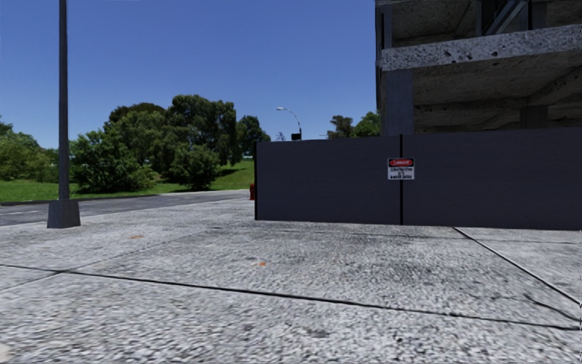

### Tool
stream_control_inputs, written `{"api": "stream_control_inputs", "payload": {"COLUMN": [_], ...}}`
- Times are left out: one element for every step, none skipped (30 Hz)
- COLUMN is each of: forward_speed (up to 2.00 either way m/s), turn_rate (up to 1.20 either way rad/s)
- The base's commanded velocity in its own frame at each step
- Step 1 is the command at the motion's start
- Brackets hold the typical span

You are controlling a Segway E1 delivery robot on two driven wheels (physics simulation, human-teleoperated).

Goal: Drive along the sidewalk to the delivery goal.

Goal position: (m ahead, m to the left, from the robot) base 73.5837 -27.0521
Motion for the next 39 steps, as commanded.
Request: {"api": "stream_control_inputs", "payload": {"forward_speed": [1.96, 1.96, 1.96, 1.96, 1.96, 1.96, 1.96, 1.96, 1.96, 1.96, 1.96, 1.96, 1.96, 1.96, 1.96, 1.96, 1.96, 1.96, 1.96, 1.96, 1.96, 1.96, 1.96, 1.96, 1.96, 1.96, 1.96, 1.96, 1.96, 1.96, 1.96, 1.96, 1.96, 1.96, 1.96, 1.96, 1.96, 1.96, 1.96], "turn_rate": [0.20, 0.20, 0.20, 0.20, 0.20, 0.28, 0.50, 0.71, 0.71, 0.80, 0.83, 0.83, 0.83, 0.83, 0.83, 0.83, 0.83, 0.83, 0.83, 0.83, 0.83, 0.77, 0.54, 0.23, 0.06, 0.01, 0.00, 0.00, 0.00, 0.00, 0.00, 0.00, 0.00, 0.00, 0.00, 0.00, 0.00, 0.00, 0.00]}}
